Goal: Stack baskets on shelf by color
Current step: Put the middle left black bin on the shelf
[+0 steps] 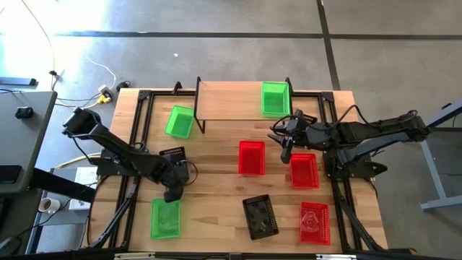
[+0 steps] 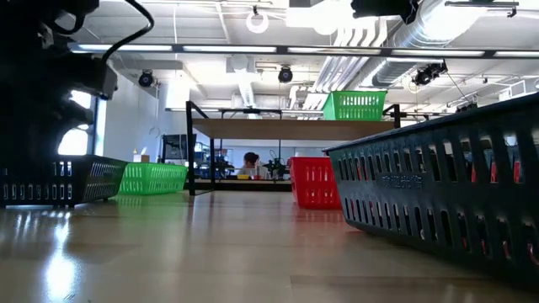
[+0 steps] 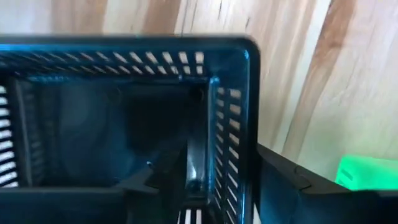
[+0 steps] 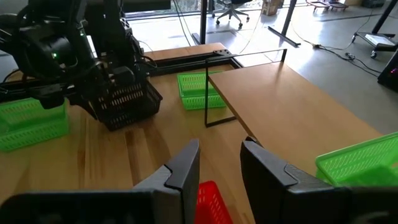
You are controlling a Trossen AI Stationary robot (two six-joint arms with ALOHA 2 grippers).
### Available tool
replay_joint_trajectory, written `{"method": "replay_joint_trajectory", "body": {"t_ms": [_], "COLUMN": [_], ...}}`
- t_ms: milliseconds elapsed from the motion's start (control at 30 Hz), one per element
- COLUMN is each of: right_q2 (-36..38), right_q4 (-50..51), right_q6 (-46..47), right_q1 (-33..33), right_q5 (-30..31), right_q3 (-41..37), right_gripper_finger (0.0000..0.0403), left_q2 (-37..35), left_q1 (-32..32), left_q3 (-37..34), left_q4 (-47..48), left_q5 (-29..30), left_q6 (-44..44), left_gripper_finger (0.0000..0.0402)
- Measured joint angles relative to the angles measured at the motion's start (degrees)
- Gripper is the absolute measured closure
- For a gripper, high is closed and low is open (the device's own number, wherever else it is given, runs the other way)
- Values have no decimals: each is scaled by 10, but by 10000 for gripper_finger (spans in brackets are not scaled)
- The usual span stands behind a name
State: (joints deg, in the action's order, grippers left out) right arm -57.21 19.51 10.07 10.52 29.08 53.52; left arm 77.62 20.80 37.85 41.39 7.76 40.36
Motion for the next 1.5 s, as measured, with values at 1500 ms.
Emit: {"method": "replay_joint_trajectory", "body": {"t_ms": [1500], "right_q2": [0], "right_q4": [8], "right_q6": [-52], "right_q1": [0], "right_q5": [52], "right_q3": [0], "right_gripper_finger": [302], "left_q2": [-12], "left_q1": [-263], "left_q3": [428], "left_q4": [114], "left_q5": [207], "left_q6": [-521], "left_gripper_finger": [401]}}
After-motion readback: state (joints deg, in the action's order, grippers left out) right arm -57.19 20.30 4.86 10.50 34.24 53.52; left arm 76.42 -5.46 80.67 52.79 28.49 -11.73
